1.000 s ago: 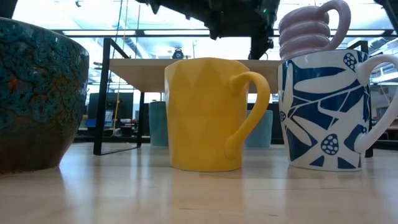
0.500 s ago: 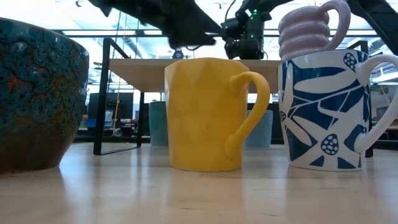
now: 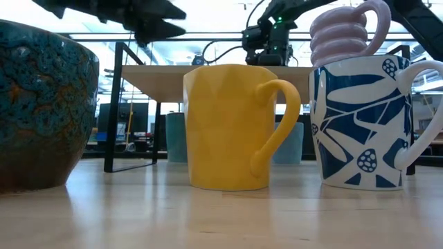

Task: Place coffee mugs
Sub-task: Put the light blue cup on the shelf aligned with the purple cup

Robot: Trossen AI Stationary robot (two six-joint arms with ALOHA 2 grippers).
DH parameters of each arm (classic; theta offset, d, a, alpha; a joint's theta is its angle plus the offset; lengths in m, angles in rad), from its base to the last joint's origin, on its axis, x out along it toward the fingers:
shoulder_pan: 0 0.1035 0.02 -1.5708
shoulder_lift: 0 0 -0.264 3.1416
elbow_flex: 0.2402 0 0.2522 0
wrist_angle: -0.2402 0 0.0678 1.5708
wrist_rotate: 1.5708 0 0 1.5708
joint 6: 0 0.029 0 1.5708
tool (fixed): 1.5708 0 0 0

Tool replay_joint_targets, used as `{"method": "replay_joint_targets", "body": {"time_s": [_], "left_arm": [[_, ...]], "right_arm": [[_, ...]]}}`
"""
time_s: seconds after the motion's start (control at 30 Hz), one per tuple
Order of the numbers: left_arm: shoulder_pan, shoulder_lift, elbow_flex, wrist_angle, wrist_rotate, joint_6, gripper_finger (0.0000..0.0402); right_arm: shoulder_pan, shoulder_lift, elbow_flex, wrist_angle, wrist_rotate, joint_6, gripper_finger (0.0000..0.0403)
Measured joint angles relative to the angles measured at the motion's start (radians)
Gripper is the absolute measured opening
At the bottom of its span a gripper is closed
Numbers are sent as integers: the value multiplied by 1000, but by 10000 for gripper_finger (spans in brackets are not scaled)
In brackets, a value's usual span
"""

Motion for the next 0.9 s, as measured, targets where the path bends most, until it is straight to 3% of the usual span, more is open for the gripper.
{"method": "replay_joint_targets", "body": {"time_s": [0.13,0.43,0.9], "left_arm": [[2,-106,-30,-34,-9,3,258],[54,-284,-34,-190,-148,-38,258],[66,-434,-34,-297,-152,-58,258]], "right_arm": [[22,38,0,-22,19,-20,260],[48,72,0,-30,104,-63,255],[54,70,-41,53,137,-217,238]]}}
